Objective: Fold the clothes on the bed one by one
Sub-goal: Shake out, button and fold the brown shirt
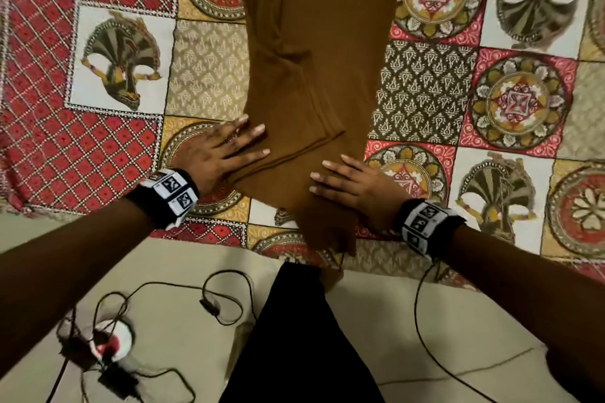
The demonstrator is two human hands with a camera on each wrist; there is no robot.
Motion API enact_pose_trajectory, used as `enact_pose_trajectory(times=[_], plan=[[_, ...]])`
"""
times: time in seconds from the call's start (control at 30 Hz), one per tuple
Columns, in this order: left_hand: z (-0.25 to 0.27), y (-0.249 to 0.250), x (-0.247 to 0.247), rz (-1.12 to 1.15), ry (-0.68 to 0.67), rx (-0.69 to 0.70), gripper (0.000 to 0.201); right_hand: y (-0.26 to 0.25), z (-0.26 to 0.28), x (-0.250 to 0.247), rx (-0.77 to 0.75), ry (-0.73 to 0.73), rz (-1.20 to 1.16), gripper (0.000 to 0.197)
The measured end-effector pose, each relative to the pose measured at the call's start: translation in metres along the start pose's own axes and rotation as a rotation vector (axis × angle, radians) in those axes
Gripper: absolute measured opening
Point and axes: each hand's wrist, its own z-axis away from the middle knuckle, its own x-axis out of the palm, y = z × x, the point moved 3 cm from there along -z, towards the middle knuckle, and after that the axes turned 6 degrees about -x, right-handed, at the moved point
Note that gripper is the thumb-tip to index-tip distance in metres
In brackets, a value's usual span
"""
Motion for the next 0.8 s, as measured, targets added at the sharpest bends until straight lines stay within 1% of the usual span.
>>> enact_pose_trajectory(times=[0.07, 0.13, 0.2, 0.23, 0.33, 0.4, 0.43, 0.47, 0.5, 0.57, 0.6, 0.63, 0.7, 0.77, 0.8], plan=[[0.009, 0.018, -0.009, 0.010, 0.020, 0.037, 0.072, -0.016, 0.009, -0.002, 0.019, 0.016, -0.019, 0.063], [0.025, 0.042, -0.011, 0.029, 0.010, 0.124, 0.067, -0.042, 0.026, 0.005, -0.008, 0.010, -0.032, 0.069], [0.048, 0.071, -0.006, 0.060, -0.021, 0.212, 0.063, -0.076, 0.046, 0.016, -0.029, -0.037, -0.050, 0.085], [0.061, 0.085, -0.005, 0.085, -0.041, 0.236, 0.063, -0.093, 0.057, 0.018, -0.018, -0.039, -0.070, 0.089], [0.090, 0.122, -0.002, 0.151, -0.100, 0.237, 0.078, -0.137, 0.079, 0.020, 0.022, -0.008, -0.149, 0.087], [0.101, 0.139, -0.005, 0.196, -0.104, 0.209, 0.080, -0.154, 0.084, 0.016, 0.044, 0.032, -0.184, 0.083], [0.103, 0.144, -0.007, 0.233, -0.097, 0.187, 0.080, -0.157, 0.085, 0.013, 0.068, 0.077, -0.200, 0.079], [0.101, 0.145, -0.014, 0.276, -0.091, 0.165, 0.076, -0.158, 0.086, 0.007, 0.103, 0.115, -0.224, 0.070], [0.097, 0.143, -0.019, 0.324, -0.061, 0.157, 0.066, -0.155, 0.086, 0.002, 0.127, 0.158, -0.236, 0.060], [0.080, 0.131, -0.036, 0.402, -0.015, 0.174, 0.036, -0.139, 0.088, -0.015, 0.218, 0.214, -0.288, 0.038], [0.068, 0.123, -0.049, 0.436, 0.006, 0.176, 0.030, -0.129, 0.086, -0.029, 0.298, 0.248, -0.331, 0.034], [0.054, 0.113, -0.060, 0.461, 0.029, 0.161, 0.030, -0.115, 0.082, -0.041, 0.362, 0.283, -0.350, 0.032], [0.024, 0.087, -0.084, 0.473, 0.064, 0.065, 0.027, -0.083, 0.074, -0.065, 0.440, 0.296, -0.322, 0.028], [-0.012, 0.059, -0.108, 0.486, 0.083, -0.046, 0.040, -0.043, 0.061, -0.095, 0.505, 0.327, -0.243, 0.031], [-0.032, 0.044, -0.122, 0.498, 0.078, -0.098, 0.040, -0.021, 0.052, -0.113, 0.562, 0.370, -0.243, 0.032]])
